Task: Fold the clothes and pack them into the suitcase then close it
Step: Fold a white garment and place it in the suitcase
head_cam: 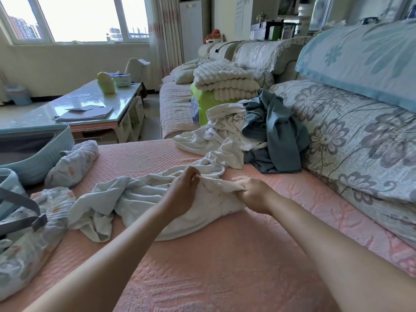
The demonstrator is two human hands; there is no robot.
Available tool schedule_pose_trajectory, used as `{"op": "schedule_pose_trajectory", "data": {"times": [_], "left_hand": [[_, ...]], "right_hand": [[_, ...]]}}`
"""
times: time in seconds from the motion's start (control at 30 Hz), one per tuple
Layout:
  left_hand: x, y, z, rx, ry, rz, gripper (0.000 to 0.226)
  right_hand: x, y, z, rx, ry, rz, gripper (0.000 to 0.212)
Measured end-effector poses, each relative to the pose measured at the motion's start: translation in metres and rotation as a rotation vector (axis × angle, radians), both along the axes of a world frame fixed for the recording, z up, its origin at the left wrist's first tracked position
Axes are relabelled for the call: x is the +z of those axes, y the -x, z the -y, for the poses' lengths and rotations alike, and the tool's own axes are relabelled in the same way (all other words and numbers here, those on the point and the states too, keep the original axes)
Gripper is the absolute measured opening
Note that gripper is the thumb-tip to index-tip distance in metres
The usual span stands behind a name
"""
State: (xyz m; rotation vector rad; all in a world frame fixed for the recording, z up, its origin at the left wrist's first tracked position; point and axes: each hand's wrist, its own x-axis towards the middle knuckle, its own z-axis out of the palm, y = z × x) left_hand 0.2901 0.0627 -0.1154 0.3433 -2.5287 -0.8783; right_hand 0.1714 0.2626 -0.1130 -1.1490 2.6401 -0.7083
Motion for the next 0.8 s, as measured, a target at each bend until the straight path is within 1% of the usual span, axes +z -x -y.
{"op": "schedule_pose_trajectory", "data": {"times": [0.03, 0.1, 0.17, 0.2, 0.23, 0.27, 0.3, 0.33, 0.37, 0.4, 0.43, 0.47, 0.5, 0.53, 0.57, 0.6, 0.67, 0.7, 0.77, 0.8], "left_hand": [[0.008, -0.003, -0.002, 0.014, -0.041, 0.003, 0.009], [0.026, -0.011, -0.006, 0.038, -0.149, 0.026, 0.012], [0.043, -0.024, -0.009, -0.004, -0.288, 0.121, 0.012], [0.049, -0.033, -0.009, -0.072, -0.343, 0.212, 0.009], [0.054, -0.044, -0.009, -0.159, -0.385, 0.333, 0.005], [0.055, -0.056, -0.008, -0.253, -0.417, 0.465, 0.012], [0.052, -0.067, -0.007, -0.327, -0.449, 0.590, 0.023], [0.045, -0.078, -0.007, -0.375, -0.463, 0.689, 0.031], [0.037, -0.088, -0.008, -0.393, -0.416, 0.742, 0.037], [0.027, -0.096, -0.010, -0.382, -0.288, 0.746, 0.042], [0.017, -0.102, -0.013, -0.350, -0.103, 0.729, 0.048], [0.008, -0.108, -0.016, -0.327, 0.066, 0.704, 0.054], [0.000, -0.113, -0.019, -0.323, 0.178, 0.682, 0.062], [-0.006, -0.118, -0.022, -0.322, 0.224, 0.677, 0.071], [-0.013, -0.121, -0.025, -0.328, 0.225, 0.666, 0.076], [-0.019, -0.123, -0.028, -0.328, 0.223, 0.646, 0.075], [-0.023, -0.125, -0.034, -0.300, 0.238, 0.538, 0.059], [-0.021, -0.126, -0.035, -0.281, 0.232, 0.479, 0.049], [-0.009, -0.129, -0.029, -0.234, 0.173, 0.443, 0.037], [-0.003, -0.132, -0.022, -0.210, 0.163, 0.472, 0.037]], "right_hand": [[0.003, -0.001, 0.001, -0.025, 0.119, 0.114, 0.027], [0.012, -0.008, 0.003, -0.051, 0.284, 0.225, 0.025], [0.024, -0.019, 0.003, -0.030, 0.321, 0.324, 0.020], [0.031, -0.026, 0.002, -0.021, 0.256, 0.361, 0.018], [0.037, -0.031, -0.001, -0.006, 0.121, 0.363, 0.017], [0.042, -0.037, -0.006, 0.014, -0.077, 0.323, 0.015], [0.046, -0.043, -0.011, 0.038, -0.294, 0.261, 0.013], [0.047, -0.048, -0.016, 0.059, -0.494, 0.212, 0.009], [0.046, -0.054, -0.021, 0.076, -0.647, 0.180, 0.006], [0.042, -0.058, -0.025, 0.090, -0.741, 0.178, 0.007], [0.040, -0.063, -0.028, 0.100, -0.770, 0.193, 0.008], [0.038, -0.066, -0.031, 0.106, -0.739, 0.221, 0.007], [0.039, -0.071, -0.032, 0.115, -0.668, 0.246, 0.005], [0.040, -0.074, -0.033, 0.123, -0.590, 0.266, 0.012], [0.040, -0.077, -0.033, 0.132, -0.519, 0.279, 0.020], [0.040, -0.082, -0.032, 0.150, -0.477, 0.287, 0.028], [0.036, -0.093, -0.027, 0.212, -0.473, 0.253, 0.047], [0.033, -0.098, -0.024, 0.247, -0.496, 0.212, 0.047], [0.027, -0.104, -0.020, 0.285, -0.509, 0.117, 0.020], [0.025, -0.105, -0.018, 0.275, -0.485, 0.087, 0.021]]}}
